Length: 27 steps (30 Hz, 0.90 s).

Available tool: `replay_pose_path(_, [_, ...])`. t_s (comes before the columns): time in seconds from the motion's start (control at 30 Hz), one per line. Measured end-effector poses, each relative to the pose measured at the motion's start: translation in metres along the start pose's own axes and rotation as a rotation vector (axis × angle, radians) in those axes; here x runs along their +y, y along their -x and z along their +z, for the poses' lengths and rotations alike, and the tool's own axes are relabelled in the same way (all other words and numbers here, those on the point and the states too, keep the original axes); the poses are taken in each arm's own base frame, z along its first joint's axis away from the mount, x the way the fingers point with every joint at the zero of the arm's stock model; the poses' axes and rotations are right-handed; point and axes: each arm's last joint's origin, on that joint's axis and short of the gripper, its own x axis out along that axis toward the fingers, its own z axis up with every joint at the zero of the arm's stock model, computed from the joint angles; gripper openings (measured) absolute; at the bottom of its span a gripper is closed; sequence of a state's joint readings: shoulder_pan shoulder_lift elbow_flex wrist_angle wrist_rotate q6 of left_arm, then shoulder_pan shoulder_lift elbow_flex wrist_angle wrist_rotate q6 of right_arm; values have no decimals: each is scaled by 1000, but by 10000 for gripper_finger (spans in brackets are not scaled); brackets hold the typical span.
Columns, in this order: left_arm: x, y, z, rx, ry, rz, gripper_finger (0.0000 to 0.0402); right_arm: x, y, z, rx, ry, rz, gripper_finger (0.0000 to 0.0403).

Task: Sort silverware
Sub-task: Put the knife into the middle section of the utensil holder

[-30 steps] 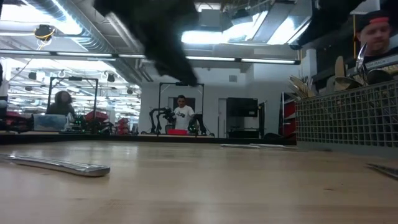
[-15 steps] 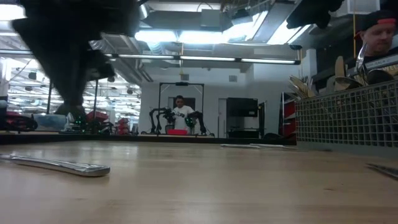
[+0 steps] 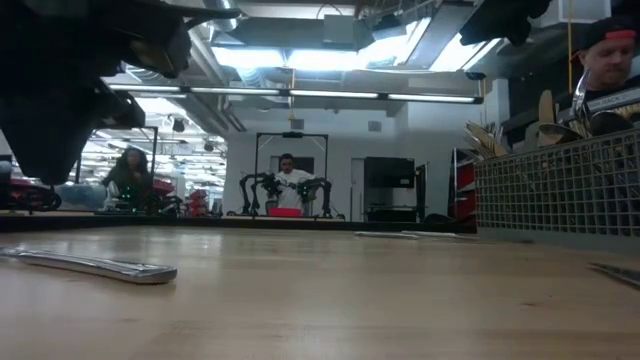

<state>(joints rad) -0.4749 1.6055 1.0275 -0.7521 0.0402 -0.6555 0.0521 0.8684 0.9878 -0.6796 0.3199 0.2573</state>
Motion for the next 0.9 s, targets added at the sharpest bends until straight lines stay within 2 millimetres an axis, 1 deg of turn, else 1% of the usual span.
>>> replay_pose_path(0.1, [-1,0,-1,1,-1,0,63,0,0,0,0,0,0,101])
replay_pose_path(0.17, [-1,-1,-1,4,15,1,72,0,0,0,0,0,0,101])
replay_pose_path(0.23, [-2,-6,-1,15,38,10,89,0,0,0,1,0,0,101])
replay_pose_path(0.33, [-3,-17,-1,43,28,32,122,0,0,0,1,0,0,101])
replay_pose_path(0.43, [-4,-28,-2,80,-70,53,151,0,0,0,1,0,0,101])
replay_pose_path(0.5, [-3,-34,-2,96,-134,61,163,0,0,0,1,0,0,101])
replay_pose_path(0.57, [-3,-38,-2,107,-157,69,168,0,0,0,2,0,0,101])
replay_pose_path(0.9, [-2,-51,1,73,-150,148,170,0,0,0,2,1,0,101])
